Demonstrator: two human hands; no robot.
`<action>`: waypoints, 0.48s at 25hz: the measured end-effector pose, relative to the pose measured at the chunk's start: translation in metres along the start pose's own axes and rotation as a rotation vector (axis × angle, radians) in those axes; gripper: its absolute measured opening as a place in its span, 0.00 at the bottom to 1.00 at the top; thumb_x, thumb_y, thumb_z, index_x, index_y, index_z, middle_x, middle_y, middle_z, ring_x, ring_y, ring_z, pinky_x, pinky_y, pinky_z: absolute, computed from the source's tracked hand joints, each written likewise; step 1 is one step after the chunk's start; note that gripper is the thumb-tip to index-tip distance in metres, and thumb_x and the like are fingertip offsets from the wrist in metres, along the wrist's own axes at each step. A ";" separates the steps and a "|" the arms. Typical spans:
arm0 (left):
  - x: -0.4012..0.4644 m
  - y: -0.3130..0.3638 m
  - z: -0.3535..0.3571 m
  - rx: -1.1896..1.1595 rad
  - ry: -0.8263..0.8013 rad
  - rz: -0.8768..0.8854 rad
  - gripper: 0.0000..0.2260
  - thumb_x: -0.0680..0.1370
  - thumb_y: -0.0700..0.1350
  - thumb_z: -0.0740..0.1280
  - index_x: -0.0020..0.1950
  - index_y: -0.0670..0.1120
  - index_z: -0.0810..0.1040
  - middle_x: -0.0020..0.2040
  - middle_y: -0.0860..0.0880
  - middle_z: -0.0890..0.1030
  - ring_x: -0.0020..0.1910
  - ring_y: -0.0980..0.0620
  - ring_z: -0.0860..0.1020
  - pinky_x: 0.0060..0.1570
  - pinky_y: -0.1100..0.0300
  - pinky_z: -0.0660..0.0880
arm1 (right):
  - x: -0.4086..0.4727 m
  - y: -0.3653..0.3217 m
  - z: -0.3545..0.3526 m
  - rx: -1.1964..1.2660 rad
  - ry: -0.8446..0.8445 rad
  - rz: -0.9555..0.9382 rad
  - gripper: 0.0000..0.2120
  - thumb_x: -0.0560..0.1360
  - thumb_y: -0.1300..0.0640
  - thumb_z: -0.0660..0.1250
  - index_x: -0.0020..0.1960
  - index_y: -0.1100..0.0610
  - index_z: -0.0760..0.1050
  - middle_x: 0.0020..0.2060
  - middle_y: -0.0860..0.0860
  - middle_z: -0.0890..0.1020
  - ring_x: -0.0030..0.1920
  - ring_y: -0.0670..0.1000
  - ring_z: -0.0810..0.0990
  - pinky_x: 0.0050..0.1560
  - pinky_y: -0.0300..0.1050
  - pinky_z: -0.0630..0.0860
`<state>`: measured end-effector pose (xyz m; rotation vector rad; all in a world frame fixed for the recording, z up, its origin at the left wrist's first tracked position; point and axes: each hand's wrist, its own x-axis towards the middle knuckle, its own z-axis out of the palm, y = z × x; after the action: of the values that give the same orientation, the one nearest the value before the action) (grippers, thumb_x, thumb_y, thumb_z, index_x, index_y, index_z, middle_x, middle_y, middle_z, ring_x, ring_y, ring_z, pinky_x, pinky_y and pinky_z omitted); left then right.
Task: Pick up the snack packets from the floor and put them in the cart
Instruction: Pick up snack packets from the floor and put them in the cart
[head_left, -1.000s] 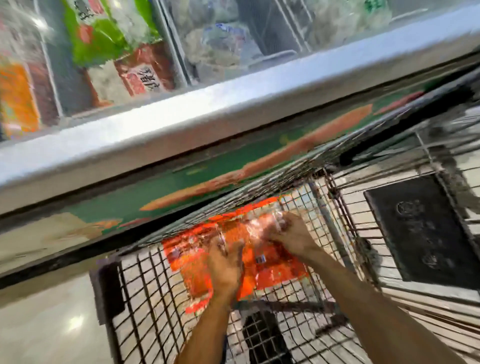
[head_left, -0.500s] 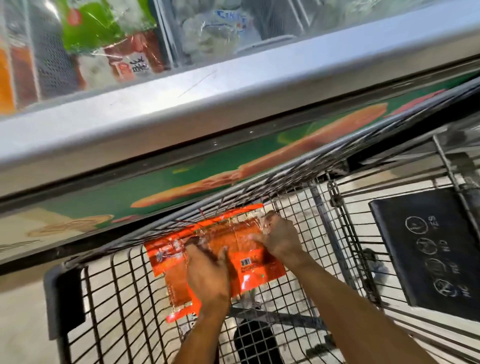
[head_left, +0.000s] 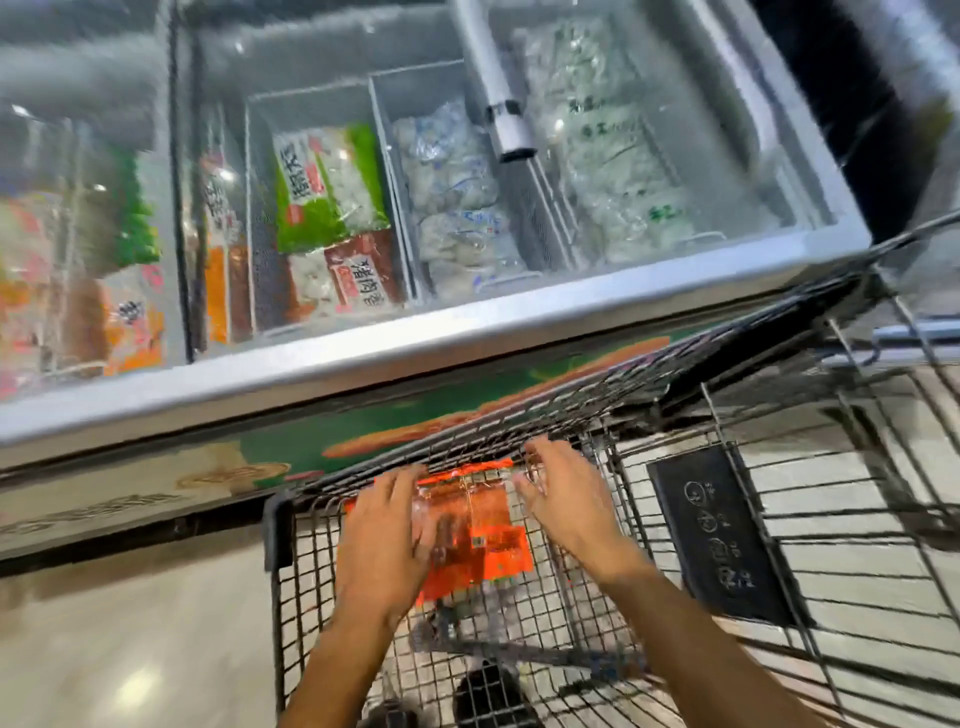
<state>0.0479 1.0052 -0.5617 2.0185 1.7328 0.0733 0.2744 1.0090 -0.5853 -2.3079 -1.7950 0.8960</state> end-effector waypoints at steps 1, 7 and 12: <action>-0.007 0.010 -0.035 0.029 0.076 0.007 0.25 0.77 0.56 0.70 0.73 0.50 0.72 0.68 0.49 0.77 0.66 0.46 0.76 0.66 0.47 0.75 | -0.013 -0.021 -0.031 -0.056 0.066 -0.065 0.23 0.79 0.39 0.62 0.70 0.49 0.71 0.61 0.50 0.78 0.62 0.54 0.77 0.62 0.53 0.74; -0.097 0.046 -0.205 0.209 0.343 -0.019 0.33 0.75 0.70 0.55 0.71 0.53 0.78 0.72 0.47 0.77 0.71 0.44 0.75 0.74 0.35 0.61 | -0.125 -0.140 -0.161 -0.177 0.414 -0.115 0.35 0.73 0.24 0.51 0.67 0.45 0.76 0.60 0.50 0.81 0.65 0.56 0.77 0.72 0.69 0.60; -0.195 0.014 -0.279 0.248 0.412 -0.134 0.36 0.75 0.75 0.50 0.76 0.57 0.71 0.77 0.52 0.71 0.77 0.45 0.67 0.76 0.29 0.51 | -0.219 -0.217 -0.167 -0.234 0.330 -0.164 0.42 0.71 0.20 0.44 0.75 0.41 0.66 0.70 0.49 0.75 0.73 0.54 0.69 0.75 0.71 0.52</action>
<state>-0.0731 0.9087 -0.2586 2.1677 2.2230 0.2571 0.1384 0.9233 -0.2732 -2.2257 -1.9853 0.2726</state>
